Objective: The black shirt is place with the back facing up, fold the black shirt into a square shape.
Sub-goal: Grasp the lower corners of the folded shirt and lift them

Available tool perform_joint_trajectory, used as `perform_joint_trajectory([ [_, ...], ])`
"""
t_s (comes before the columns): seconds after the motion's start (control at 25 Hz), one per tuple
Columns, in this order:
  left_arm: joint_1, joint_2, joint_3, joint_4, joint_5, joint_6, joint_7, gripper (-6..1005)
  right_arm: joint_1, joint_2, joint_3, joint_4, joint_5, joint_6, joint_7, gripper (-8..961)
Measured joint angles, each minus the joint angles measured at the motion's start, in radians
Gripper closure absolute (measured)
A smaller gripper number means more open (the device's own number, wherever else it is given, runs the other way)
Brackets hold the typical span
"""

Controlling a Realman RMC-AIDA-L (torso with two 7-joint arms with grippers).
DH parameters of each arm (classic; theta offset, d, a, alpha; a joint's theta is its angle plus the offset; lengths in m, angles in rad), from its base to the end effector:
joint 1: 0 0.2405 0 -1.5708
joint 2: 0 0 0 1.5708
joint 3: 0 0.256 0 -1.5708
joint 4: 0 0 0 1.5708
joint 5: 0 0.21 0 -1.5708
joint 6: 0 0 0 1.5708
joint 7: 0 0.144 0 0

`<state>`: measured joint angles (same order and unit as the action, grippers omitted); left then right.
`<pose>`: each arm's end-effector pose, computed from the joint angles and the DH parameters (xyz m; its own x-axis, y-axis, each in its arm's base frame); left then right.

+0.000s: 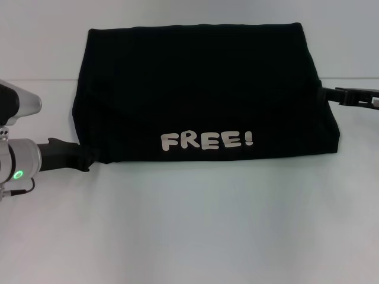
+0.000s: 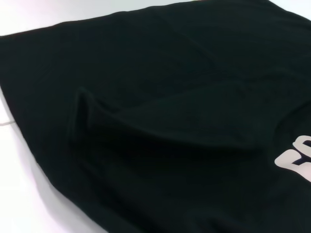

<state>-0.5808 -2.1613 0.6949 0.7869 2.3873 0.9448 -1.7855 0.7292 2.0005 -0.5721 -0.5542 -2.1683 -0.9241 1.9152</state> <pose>-0.3074 0.3888 0.0009 0.7358 0.5974 0.3189 0.6532 -0.5021 -0.5668 0.2884 0.4383 0.0451 0.5160 -0.6004 -0.6109 -0.8559 -0.3336 -0.3950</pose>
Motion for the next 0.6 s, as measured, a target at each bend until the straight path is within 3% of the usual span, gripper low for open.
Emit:
perform_joint_trajectory([
  [0.04,0.0,0.0,0.0,0.0,0.0,-0.002,0.0,798,-0.001,-0.005,-0.001,0.003,-0.006,0.0,0.005,434],
  [0.24,0.0,0.0,-0.004,0.007,0.019,0.006,-0.003,957,-0.003,-0.035,-0.007,0.006,-0.109,0.001,0.122,435],
  [0.44,0.007,0.001,-0.005,0.035,0.022,0.031,-0.003,955,0.01,-0.055,-0.01,0.009,-0.264,-0.036,0.243,435],
  [0.6,0.005,0.002,-0.006,0.047,0.023,0.046,-0.003,954,0.02,-0.043,-0.021,0.01,-0.321,-0.059,0.261,434],
])
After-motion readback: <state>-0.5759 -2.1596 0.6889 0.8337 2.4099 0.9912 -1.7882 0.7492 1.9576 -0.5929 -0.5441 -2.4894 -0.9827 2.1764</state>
